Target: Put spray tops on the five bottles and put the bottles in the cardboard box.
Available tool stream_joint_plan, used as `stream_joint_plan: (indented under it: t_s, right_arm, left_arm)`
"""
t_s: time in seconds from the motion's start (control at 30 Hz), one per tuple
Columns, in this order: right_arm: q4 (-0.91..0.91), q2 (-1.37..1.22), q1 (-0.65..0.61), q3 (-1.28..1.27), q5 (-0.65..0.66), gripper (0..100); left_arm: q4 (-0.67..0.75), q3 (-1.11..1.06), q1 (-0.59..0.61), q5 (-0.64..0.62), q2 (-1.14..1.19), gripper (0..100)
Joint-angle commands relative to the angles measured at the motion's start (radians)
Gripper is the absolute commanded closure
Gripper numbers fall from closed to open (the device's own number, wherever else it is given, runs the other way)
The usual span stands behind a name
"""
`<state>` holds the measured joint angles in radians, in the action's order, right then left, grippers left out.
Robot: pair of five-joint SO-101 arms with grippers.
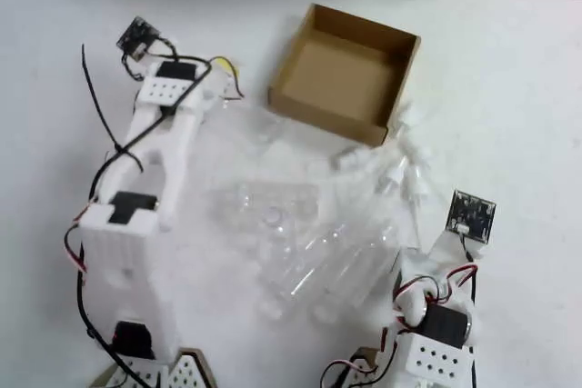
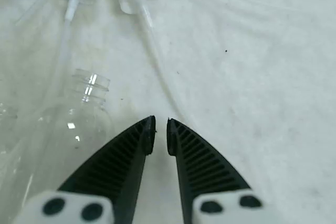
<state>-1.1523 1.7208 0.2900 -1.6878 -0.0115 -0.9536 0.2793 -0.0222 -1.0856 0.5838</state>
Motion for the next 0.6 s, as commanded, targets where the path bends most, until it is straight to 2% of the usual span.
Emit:
stream_joint_plan:
  t_s: [0.0,0.47,0.57]
  right_arm:
    - [-0.010,-0.005,-0.005,-0.005,-0.005,98.2]
    - [-0.010,-0.005,-0.005,-0.005,-0.005,98.2]
    - [-0.010,-0.005,-0.005,-0.005,-0.005,98.2]
  left_arm:
    - [-0.012,0.143,0.008,-0.011,0.071,74]
    - [-0.241,0.419,-0.033,-0.009,0.263,74]
    - [-0.336,0.466,-0.067,-0.002,0.260,67]
